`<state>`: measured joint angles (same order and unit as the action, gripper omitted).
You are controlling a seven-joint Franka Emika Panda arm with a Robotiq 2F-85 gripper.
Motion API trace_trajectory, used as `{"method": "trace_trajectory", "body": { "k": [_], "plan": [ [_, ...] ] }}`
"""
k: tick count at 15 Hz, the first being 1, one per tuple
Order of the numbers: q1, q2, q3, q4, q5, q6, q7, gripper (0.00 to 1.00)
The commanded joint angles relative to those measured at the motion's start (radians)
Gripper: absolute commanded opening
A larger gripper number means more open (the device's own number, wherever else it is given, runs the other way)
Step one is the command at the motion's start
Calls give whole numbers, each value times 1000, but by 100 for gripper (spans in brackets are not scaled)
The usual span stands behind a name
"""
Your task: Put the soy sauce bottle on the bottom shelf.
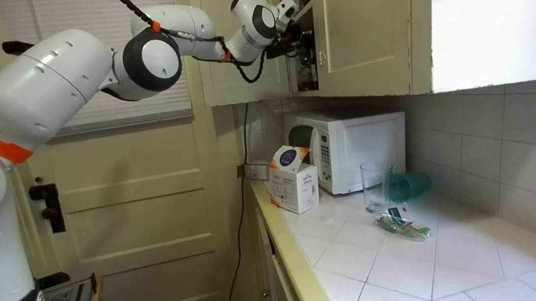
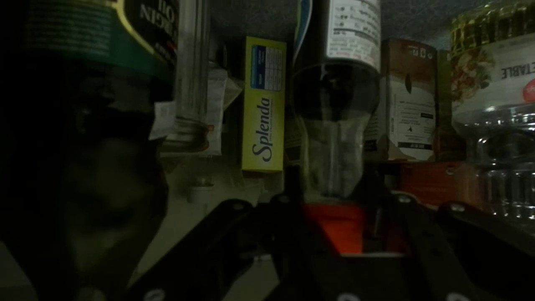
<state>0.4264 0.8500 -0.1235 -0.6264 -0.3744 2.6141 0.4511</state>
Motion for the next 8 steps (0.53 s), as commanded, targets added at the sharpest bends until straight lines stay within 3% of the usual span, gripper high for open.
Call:
{"method": "trace_trajectory", "body": {
  "k": [1, 8],
  "plan": [
    [5, 29, -26, 63, -1, -40, 47, 13],
    [24, 19, -68, 71, -18, -159, 46, 13]
  ]
}}
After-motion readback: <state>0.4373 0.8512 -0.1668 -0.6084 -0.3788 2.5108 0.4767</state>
